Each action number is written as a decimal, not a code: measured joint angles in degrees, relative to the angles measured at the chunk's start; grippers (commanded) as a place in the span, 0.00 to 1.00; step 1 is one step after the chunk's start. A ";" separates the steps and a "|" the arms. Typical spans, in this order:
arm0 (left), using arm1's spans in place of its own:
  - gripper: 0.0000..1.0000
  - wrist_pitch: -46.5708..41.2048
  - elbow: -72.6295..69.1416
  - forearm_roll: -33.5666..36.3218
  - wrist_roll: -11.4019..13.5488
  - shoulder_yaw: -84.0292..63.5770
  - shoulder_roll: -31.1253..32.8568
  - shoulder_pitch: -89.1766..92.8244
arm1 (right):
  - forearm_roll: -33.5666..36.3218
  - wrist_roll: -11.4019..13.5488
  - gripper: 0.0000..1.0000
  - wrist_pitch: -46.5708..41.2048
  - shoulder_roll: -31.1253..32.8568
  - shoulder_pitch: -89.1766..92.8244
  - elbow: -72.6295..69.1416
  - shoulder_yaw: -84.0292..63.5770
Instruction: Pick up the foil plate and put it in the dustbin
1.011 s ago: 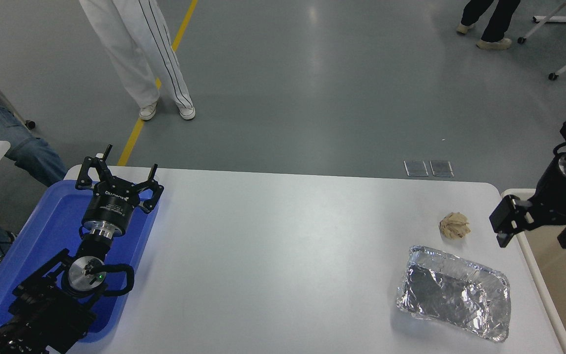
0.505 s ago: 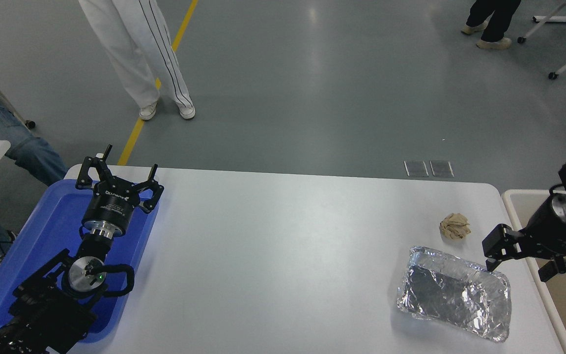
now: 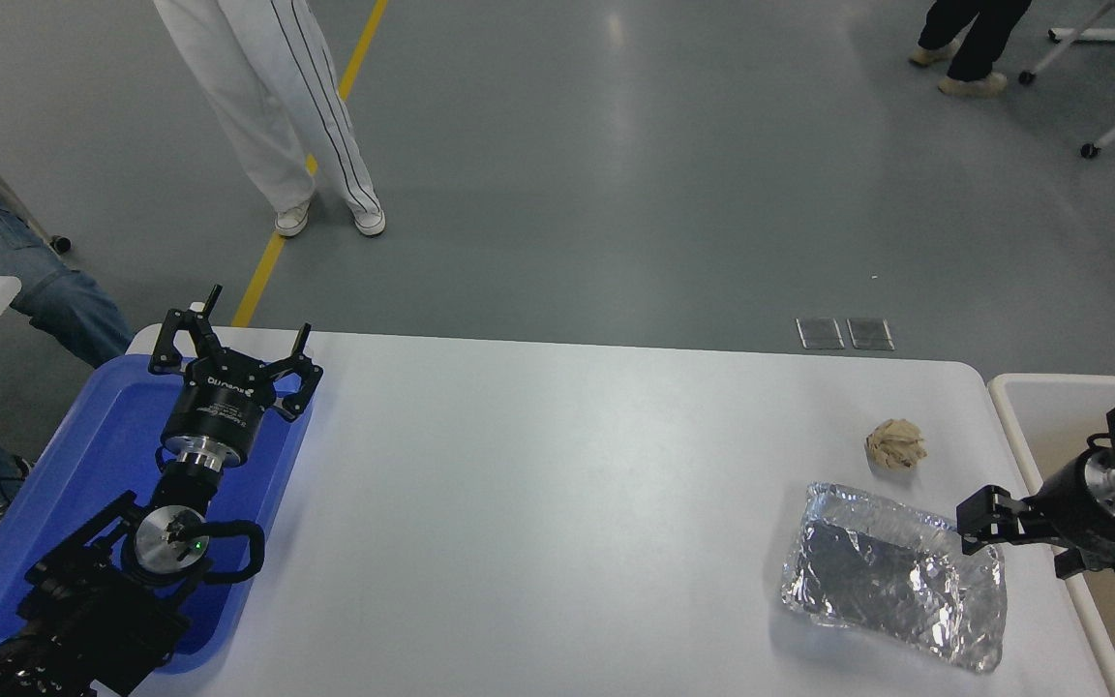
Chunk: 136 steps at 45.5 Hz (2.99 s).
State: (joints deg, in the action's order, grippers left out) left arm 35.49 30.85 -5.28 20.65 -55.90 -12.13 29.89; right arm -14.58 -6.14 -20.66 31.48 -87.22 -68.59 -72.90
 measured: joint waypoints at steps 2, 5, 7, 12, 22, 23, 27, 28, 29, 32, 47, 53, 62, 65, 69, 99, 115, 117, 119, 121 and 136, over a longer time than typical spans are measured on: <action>1.00 0.00 0.00 0.01 0.00 0.00 0.00 0.00 | -0.03 0.02 0.99 0.41 0.30 1.40 0.65 0.74; 1.00 -0.01 0.00 0.04 0.00 0.00 0.00 0.00 | -0.02 0.04 0.99 1.19 0.77 3.20 1.38 1.59; 1.00 -0.03 -0.01 0.04 0.00 0.00 0.00 0.00 | 0.00 0.04 0.99 1.70 1.02 4.24 1.70 2.13; 1.00 -0.04 -0.04 0.04 0.00 0.00 0.00 0.00 | 0.02 0.07 0.99 2.98 1.66 6.94 2.50 3.67; 1.00 -0.04 -0.04 0.00 0.00 0.00 0.00 0.00 | 0.01 0.06 0.99 4.23 2.43 11.50 4.56 6.82; 1.00 -0.04 -0.04 0.00 0.00 0.00 0.00 0.00 | 0.00 0.07 0.99 4.30 2.46 11.84 4.76 7.04; 1.00 -0.04 -0.04 0.00 0.00 0.00 0.00 0.00 | -0.01 0.08 0.99 4.66 2.55 13.27 5.95 7.93; 1.00 -0.04 -0.04 0.00 0.00 0.00 0.00 0.00 | -0.01 0.08 0.99 4.81 2.57 13.73 6.34 8.23; 1.00 -0.04 -0.03 0.00 0.00 0.00 0.00 0.00 | -0.01 0.06 0.99 4.91 2.58 14.03 6.62 8.44; 1.00 -0.04 -0.02 0.00 0.00 0.00 0.00 0.00 | -0.02 0.08 0.99 5.25 2.59 15.21 7.50 9.24; 1.00 -0.03 -0.01 0.01 0.00 0.00 0.00 0.00 | -0.08 0.08 0.85 6.04 2.69 19.15 9.95 12.62; 1.00 -0.03 -0.01 0.01 0.00 0.00 0.00 0.00 | 0.14 0.08 0.79 6.19 2.69 19.72 10.34 13.14; 1.00 -0.03 -0.01 0.01 0.00 0.00 0.00 0.00 | 0.42 0.08 0.58 6.33 2.59 20.53 10.71 14.14; 1.00 -0.03 -0.01 0.01 0.00 0.00 0.00 0.00 | 0.51 0.08 0.47 6.36 2.56 20.90 10.78 14.60; 1.00 -0.02 -0.01 0.01 0.00 0.00 0.00 0.00 | 0.60 0.07 0.22 6.37 2.54 21.36 10.83 15.32; 1.00 0.01 -0.02 0.01 0.00 -0.04 0.00 0.00 | 7.87 0.22 0.00 2.73 3.66 22.54 10.26 17.75; 1.00 0.01 -0.02 0.01 0.00 -0.07 0.00 0.00 | 6.87 0.36 0.00 -4.14 6.05 19.30 10.04 16.46; 1.00 0.01 -0.02 0.01 0.00 -0.08 0.00 0.00 | 6.09 0.37 0.00 -5.09 6.23 18.50 10.04 16.12; 1.00 0.01 -0.02 0.01 0.00 -0.08 0.00 0.00 | 4.85 0.38 0.00 -6.36 6.48 17.34 10.03 15.69; 1.00 0.01 -0.02 0.01 0.00 -0.08 0.00 0.00 | 3.92 0.38 0.00 -7.27 6.55 16.58 9.94 15.48; 1.00 0.01 -0.01 0.01 0.00 -0.03 0.00 0.00 | -0.80 0.38 0.00 -16.61 7.30 9.73 9.68 14.34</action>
State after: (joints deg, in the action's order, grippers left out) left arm 35.50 30.84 -5.27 20.65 -55.93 -12.13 29.88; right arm -15.38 -5.75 -37.26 38.78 -77.49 -58.91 -58.55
